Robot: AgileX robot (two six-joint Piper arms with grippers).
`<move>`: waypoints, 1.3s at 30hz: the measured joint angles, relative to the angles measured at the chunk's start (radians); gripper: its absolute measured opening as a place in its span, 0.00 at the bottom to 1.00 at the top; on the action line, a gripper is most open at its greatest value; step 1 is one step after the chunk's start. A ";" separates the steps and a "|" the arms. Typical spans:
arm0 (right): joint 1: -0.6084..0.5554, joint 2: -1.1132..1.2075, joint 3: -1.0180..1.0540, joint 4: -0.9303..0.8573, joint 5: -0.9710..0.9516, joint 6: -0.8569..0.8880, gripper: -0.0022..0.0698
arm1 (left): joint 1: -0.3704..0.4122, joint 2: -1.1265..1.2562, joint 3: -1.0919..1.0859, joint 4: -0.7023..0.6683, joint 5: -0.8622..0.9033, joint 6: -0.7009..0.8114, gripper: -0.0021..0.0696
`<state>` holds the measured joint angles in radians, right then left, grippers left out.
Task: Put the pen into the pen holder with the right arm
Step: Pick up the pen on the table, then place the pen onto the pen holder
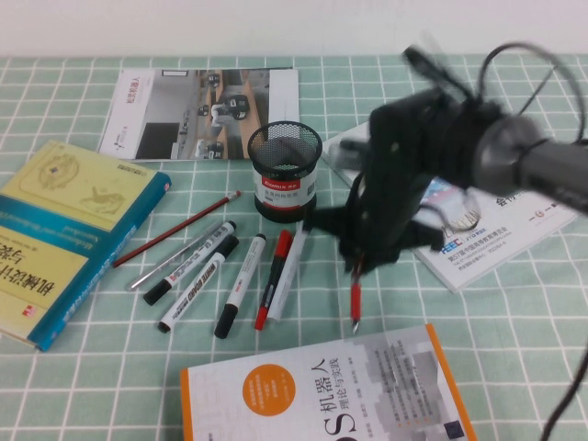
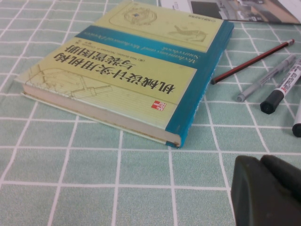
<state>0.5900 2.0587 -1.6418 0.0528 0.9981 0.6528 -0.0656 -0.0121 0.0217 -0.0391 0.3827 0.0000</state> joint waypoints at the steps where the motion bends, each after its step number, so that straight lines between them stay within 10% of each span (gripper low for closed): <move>1: -0.010 -0.019 0.000 -0.008 -0.005 -0.008 0.15 | 0.000 0.000 0.000 0.000 0.000 0.000 0.02; 12: -0.036 -0.194 0.000 -0.022 -0.177 -0.240 0.15 | 0.000 0.000 0.000 0.000 0.000 0.000 0.02; 26: -0.003 -0.257 0.212 0.279 -0.986 -0.834 0.15 | 0.000 0.000 0.000 0.000 0.000 0.000 0.02; 39: 0.020 -0.142 0.332 -0.156 -1.520 -0.432 0.15 | 0.000 0.000 0.000 0.000 0.000 0.000 0.02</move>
<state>0.6101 1.9163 -1.3102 -0.1031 -0.5215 0.2205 -0.0656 -0.0121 0.0217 -0.0391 0.3827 0.0000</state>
